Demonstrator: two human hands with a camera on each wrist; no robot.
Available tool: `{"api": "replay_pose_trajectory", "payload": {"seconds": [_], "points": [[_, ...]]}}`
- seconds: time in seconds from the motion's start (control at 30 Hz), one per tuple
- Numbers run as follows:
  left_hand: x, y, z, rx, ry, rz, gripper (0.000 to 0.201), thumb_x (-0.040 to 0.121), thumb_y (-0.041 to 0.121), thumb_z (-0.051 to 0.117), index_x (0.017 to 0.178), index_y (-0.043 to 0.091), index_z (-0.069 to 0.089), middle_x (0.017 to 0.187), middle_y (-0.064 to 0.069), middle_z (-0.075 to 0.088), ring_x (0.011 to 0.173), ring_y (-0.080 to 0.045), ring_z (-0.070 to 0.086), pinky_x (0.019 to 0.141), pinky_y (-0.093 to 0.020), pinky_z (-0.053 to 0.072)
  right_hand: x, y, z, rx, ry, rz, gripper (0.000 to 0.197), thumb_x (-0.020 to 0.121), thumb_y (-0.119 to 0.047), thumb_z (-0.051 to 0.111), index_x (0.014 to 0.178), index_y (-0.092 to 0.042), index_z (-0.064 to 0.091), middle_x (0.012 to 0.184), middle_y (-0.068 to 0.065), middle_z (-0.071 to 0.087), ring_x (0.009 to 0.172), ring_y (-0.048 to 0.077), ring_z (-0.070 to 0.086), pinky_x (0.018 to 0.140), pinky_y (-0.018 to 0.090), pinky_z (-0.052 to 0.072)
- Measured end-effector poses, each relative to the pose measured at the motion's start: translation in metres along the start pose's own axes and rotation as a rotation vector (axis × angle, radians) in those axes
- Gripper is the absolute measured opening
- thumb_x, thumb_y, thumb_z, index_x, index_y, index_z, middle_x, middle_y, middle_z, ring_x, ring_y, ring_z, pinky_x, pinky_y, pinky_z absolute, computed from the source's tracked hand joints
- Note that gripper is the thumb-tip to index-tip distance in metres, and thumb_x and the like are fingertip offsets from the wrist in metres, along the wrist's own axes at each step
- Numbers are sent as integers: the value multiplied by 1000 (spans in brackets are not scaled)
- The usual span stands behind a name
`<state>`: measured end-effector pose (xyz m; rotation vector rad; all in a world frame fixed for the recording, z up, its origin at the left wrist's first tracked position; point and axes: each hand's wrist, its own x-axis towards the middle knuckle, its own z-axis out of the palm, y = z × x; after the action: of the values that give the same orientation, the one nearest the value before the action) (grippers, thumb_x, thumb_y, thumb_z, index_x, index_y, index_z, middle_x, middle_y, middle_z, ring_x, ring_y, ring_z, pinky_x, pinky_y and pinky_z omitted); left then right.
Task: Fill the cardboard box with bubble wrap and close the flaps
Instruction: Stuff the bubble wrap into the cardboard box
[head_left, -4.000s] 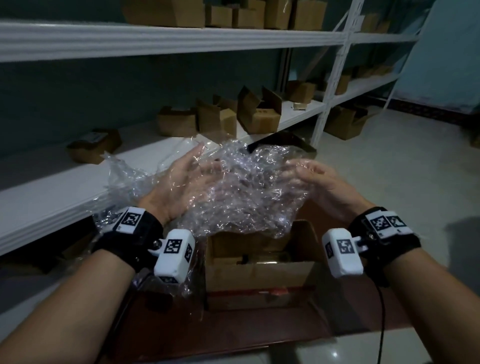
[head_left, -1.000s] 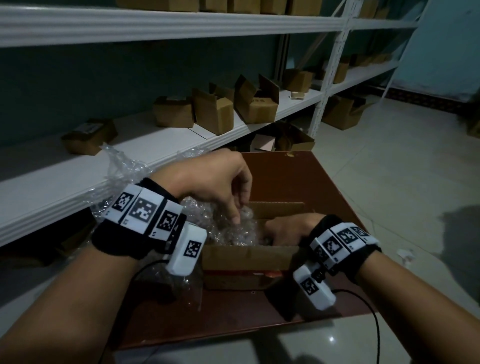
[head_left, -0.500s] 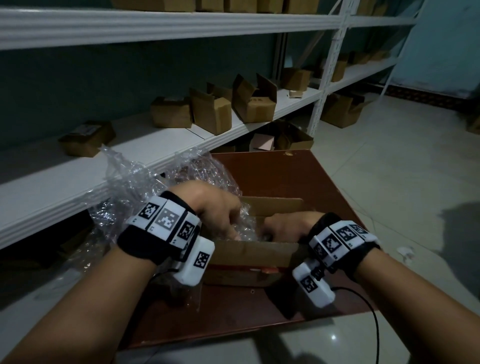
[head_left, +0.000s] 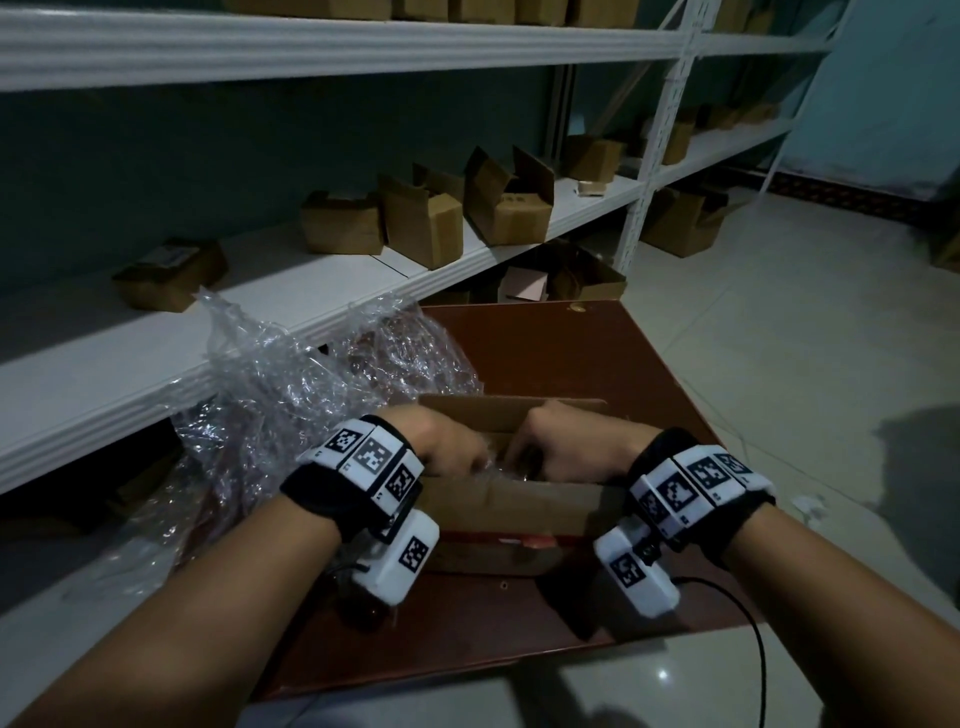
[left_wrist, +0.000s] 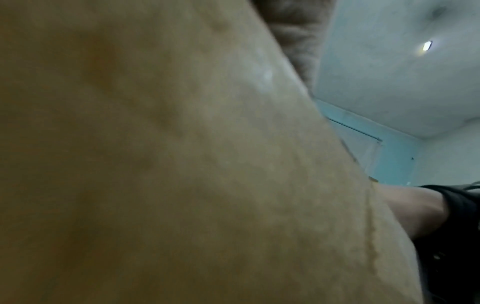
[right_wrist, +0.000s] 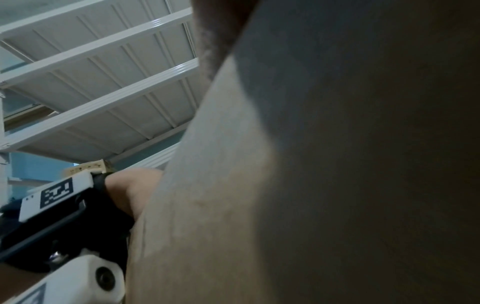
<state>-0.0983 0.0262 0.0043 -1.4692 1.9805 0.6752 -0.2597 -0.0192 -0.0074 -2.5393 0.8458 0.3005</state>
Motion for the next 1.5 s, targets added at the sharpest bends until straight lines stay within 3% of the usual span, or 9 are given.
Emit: {"api": "replay_pose_trajectory", "payload": {"seconds": [0.2,0.33,0.5,0.6,0.8,1.07,1.17,1.33,1.5], "points": [[-8,-11,-7,-117,401,102,21,82,5,81,77,23,69,79,9,65,84,-17,67,76,-29,55,10,10,5,-1,65,-25,28,88,-3,63,108,-16,78,96,0,75,83,10,69,78,30,57],[-21,-7,-18,-204,533,229,18,68,18,94,83,21,84,83,9,76,80,-4,68,75,-18,55,11,11,5,-53,63,-56,23,92,-4,63,106,-14,77,83,-3,68,68,7,60,64,25,47],[-13,-5,-11,-180,273,134,26,83,-6,73,95,15,82,78,16,68,75,-3,62,68,-17,51,6,7,4,-43,74,-58,21,92,-4,63,107,-9,77,80,-8,69,65,-5,57,58,5,41],[-9,-7,-6,-157,293,75,29,81,-8,70,95,15,81,73,19,64,68,1,58,59,-15,46,1,6,4,14,131,-84,29,86,-6,71,111,-18,79,102,-5,78,90,4,70,83,22,59],[-3,-12,-3,-119,263,5,18,83,11,76,101,17,75,87,7,67,87,-18,65,71,-30,52,-10,-4,1,130,371,-169,8,82,-26,80,90,-28,84,82,-14,78,74,3,70,68,28,61],[2,-16,1,-184,24,-25,57,92,20,73,143,17,49,137,-3,57,122,-23,57,105,-40,50,0,6,3,-71,27,102,20,96,-19,66,110,-17,79,99,-10,71,85,9,64,87,31,58],[6,-13,3,-153,-18,-14,59,95,21,71,147,14,44,144,-6,53,127,-26,54,105,-39,48,-1,5,1,14,-130,163,32,100,-11,56,124,-25,72,108,-17,65,99,6,60,89,25,49],[7,-16,6,-189,81,51,47,95,15,70,140,12,55,135,-7,60,122,-24,59,103,-37,50,-2,4,-2,21,-201,191,42,100,-7,50,134,-27,65,105,-14,61,101,9,57,90,26,44],[-6,-14,-3,-295,484,288,40,74,11,89,112,21,81,110,3,79,100,-10,73,95,-25,56,8,8,-1,-43,-239,201,27,101,-16,54,123,-15,69,101,2,68,86,14,60,75,27,44]]}}
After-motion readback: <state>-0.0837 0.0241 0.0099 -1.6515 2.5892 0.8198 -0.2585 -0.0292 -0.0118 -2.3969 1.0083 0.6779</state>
